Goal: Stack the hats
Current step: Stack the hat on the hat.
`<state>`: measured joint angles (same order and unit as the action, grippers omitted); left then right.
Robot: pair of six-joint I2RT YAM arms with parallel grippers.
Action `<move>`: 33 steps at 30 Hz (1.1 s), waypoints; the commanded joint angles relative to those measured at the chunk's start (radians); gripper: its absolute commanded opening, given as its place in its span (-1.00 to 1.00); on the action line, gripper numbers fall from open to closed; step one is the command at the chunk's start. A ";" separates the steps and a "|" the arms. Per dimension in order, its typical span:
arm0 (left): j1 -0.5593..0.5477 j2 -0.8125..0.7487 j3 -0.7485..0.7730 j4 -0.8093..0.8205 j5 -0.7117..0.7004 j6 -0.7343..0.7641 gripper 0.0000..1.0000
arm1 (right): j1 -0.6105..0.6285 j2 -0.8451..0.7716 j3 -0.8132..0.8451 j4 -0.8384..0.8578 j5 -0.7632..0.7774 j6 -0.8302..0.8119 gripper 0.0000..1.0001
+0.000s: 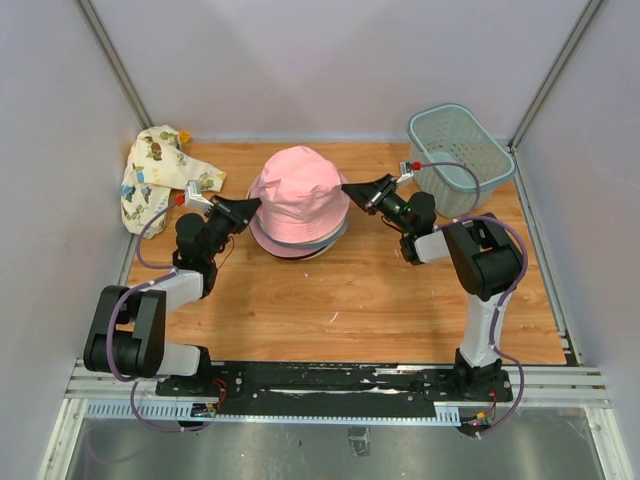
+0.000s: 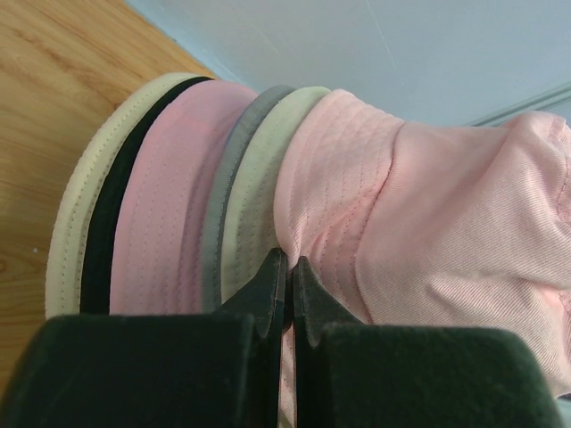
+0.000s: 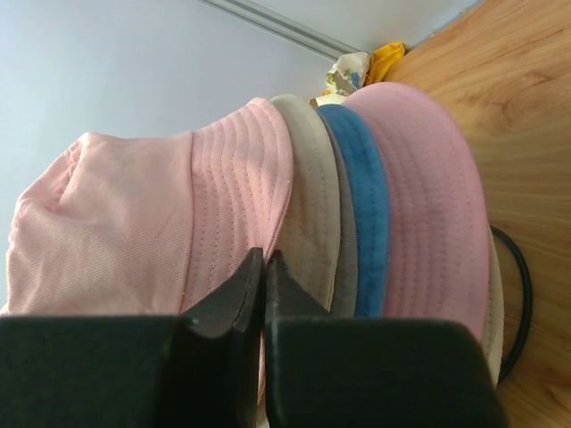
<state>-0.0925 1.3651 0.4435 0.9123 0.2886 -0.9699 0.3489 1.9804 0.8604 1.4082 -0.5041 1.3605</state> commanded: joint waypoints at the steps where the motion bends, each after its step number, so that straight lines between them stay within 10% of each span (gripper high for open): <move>1: 0.011 0.067 -0.078 -0.193 -0.017 0.058 -0.99 | 0.035 0.029 -0.010 -0.137 0.005 -0.086 -0.99; 16: 0.003 0.094 -0.145 -0.119 0.041 0.057 -0.99 | 0.070 -0.020 0.024 -0.416 0.086 -0.260 -0.99; 33: -0.185 -0.059 -0.331 0.017 -0.022 -0.076 -0.99 | 0.102 0.113 0.525 -0.849 0.088 -0.428 -0.78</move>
<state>-0.2245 1.3155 0.2020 1.1564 0.2344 -1.0451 0.4217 2.0228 1.3037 0.7433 -0.4324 1.0096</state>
